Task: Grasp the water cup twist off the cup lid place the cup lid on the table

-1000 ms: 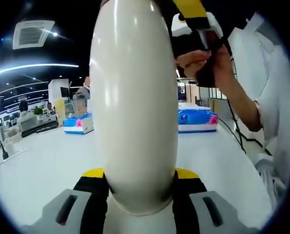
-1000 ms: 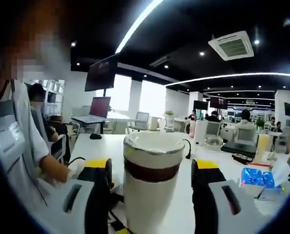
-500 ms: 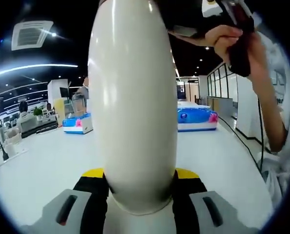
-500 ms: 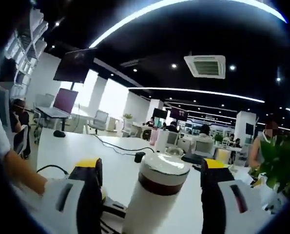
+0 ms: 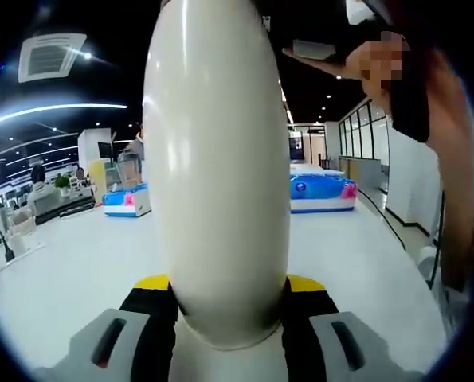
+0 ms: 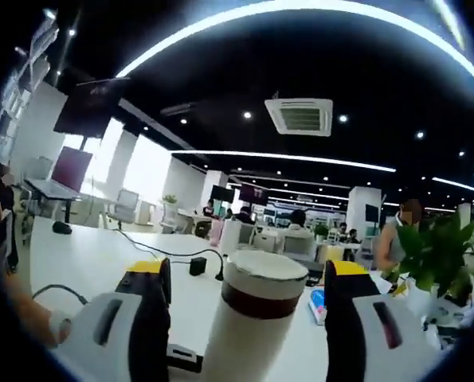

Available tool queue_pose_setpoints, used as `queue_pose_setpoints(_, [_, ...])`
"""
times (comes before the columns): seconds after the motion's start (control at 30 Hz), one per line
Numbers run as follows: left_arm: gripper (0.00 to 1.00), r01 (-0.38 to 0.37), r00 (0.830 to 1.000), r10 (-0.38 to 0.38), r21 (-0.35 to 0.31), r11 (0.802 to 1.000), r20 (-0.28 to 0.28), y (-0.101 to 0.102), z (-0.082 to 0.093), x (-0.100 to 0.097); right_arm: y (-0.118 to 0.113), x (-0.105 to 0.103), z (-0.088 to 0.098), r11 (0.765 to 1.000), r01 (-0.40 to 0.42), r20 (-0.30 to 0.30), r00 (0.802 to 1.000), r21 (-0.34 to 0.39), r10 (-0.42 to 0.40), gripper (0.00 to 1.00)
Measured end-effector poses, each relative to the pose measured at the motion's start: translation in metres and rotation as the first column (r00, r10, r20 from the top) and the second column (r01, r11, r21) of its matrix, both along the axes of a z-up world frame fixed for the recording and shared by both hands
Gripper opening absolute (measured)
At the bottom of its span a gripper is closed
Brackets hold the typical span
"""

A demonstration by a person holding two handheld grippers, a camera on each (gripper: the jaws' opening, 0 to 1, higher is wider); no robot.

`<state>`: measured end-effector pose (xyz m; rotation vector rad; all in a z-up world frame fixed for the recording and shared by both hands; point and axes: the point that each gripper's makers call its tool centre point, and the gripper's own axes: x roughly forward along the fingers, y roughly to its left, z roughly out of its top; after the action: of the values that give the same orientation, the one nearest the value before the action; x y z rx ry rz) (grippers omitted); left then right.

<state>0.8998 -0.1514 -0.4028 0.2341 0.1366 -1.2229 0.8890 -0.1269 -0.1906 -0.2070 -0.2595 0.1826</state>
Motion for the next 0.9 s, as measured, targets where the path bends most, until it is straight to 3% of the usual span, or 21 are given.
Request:
queue_pose_setpoints(0.07, [0.52, -0.001, 1.0, 0.001, 0.001, 1.0, 0.0, 0.0, 0.0, 0.0, -0.004, 0.003, -0.003, 1.0, 0.007, -0.01, 1.0, 0.016, -0.007, 0.72])
queue_pose_setpoints(0.17, [0.52, -0.001, 1.0, 0.001, 0.002, 1.0, 0.001, 0.0, -0.001, 0.001, 0.0, 0.008, -0.015, 0.993, -0.048, -0.067, 0.996, 0.11, 0.056, 0.71])
queue_pose_setpoints(0.63, [0.53, -0.003, 1.0, 0.003, 0.007, 1.0, 0.004, -0.003, -0.004, -0.001, 0.001, 0.007, -0.01, 0.986, -0.074, -0.038, 0.996, 0.151, 0.081, 0.62])
queue_pose_setpoints(0.77, [0.53, -0.003, 1.0, 0.003, 0.008, 1.0, 0.005, -0.004, -0.004, -0.002, -0.003, 0.007, -0.012, 0.987, -0.062, -0.045, 0.997, 0.15, 0.07, 0.47])
queue_pose_setpoints(0.9, [0.52, -0.003, 1.0, 0.003, 0.009, 1.0, 0.007, -0.004, -0.005, -0.002, -0.006, 0.008, -0.013, 0.984, -0.065, -0.047, 0.996, 0.164, 0.074, 0.46])
